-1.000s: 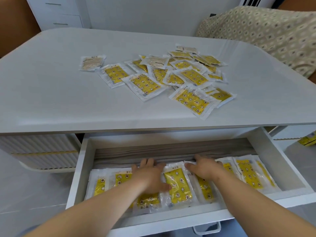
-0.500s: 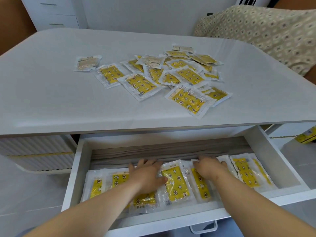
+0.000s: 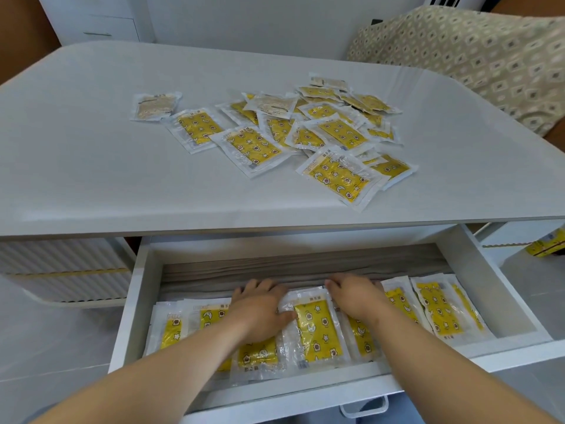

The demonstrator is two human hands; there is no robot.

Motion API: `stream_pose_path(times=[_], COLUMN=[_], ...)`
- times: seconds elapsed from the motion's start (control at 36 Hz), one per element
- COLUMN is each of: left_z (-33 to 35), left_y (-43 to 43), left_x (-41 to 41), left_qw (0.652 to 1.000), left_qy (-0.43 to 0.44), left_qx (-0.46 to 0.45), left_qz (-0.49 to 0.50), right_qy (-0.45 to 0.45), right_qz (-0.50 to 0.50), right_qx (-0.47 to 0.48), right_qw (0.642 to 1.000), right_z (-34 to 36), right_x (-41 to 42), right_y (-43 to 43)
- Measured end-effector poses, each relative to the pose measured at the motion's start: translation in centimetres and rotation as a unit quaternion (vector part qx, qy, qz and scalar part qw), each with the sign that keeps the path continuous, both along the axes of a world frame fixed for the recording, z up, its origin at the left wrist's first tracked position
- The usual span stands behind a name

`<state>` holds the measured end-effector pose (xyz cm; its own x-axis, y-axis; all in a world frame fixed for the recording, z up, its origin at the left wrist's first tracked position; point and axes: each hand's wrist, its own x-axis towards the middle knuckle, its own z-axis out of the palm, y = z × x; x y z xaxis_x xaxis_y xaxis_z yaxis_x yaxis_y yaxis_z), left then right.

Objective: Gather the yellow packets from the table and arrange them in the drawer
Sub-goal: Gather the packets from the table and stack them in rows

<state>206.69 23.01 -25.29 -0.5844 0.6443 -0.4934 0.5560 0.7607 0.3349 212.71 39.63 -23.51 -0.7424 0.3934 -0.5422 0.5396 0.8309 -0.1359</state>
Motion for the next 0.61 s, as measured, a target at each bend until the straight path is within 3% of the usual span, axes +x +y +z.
stream_pose_path(times=[0.28,0.61], left_z=[0.3,2.5], left_y=[-0.3,-2.7], left_x=[-0.6,-2.9], left_qw=[0.999,0.989], left_qy=[-0.038,0.003], left_qx=[0.027,0.118], left_qz=[0.025,0.094], right_qy=[0.017,0.11], right_qz=[0.005,-0.011], right_qx=[-0.005,-0.038], right_qw=[1.0,0.993], right_z=[0.2,0.6], right_x=[-0.3,-1.2], right_y=[-0.4,-1.5])
